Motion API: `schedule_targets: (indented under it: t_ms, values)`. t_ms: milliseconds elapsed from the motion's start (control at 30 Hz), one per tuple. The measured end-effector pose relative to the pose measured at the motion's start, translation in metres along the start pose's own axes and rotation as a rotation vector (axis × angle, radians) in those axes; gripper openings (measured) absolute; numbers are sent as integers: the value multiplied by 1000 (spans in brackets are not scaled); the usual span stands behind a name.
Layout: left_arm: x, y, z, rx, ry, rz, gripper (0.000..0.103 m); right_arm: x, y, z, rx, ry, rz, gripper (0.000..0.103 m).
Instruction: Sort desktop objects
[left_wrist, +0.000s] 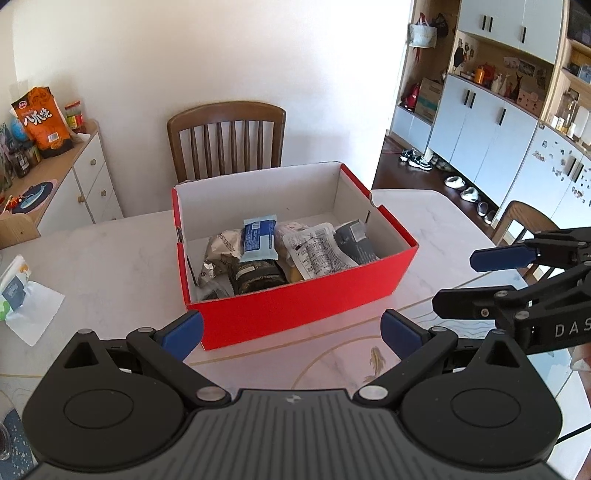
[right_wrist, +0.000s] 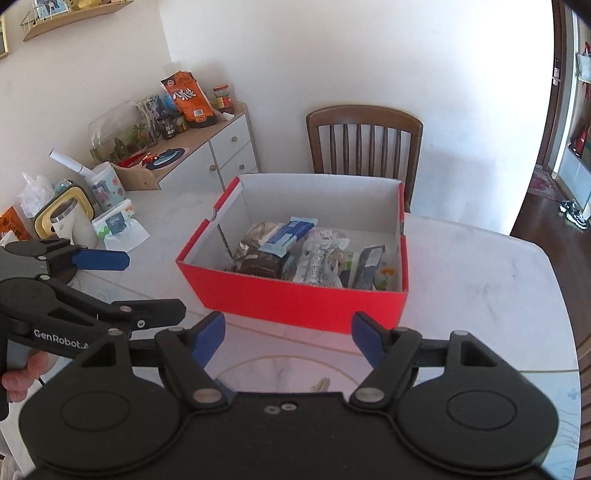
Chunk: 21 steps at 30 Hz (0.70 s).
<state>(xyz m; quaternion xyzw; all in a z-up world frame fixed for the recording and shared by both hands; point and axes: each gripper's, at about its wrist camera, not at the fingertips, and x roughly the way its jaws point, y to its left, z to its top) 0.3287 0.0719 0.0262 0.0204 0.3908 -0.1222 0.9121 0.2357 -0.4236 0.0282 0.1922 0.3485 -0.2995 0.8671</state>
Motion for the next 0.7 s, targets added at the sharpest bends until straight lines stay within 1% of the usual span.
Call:
schedule_targets:
  t_ms: [267,700]
  values:
    - [-2,-1,-9,-7,12,-18,102,-6,1,-13,-2,10,-20,75]
    - [-2,-5,-19,8,26,-19,102,-7,3,-24,-9,34,-43,75]
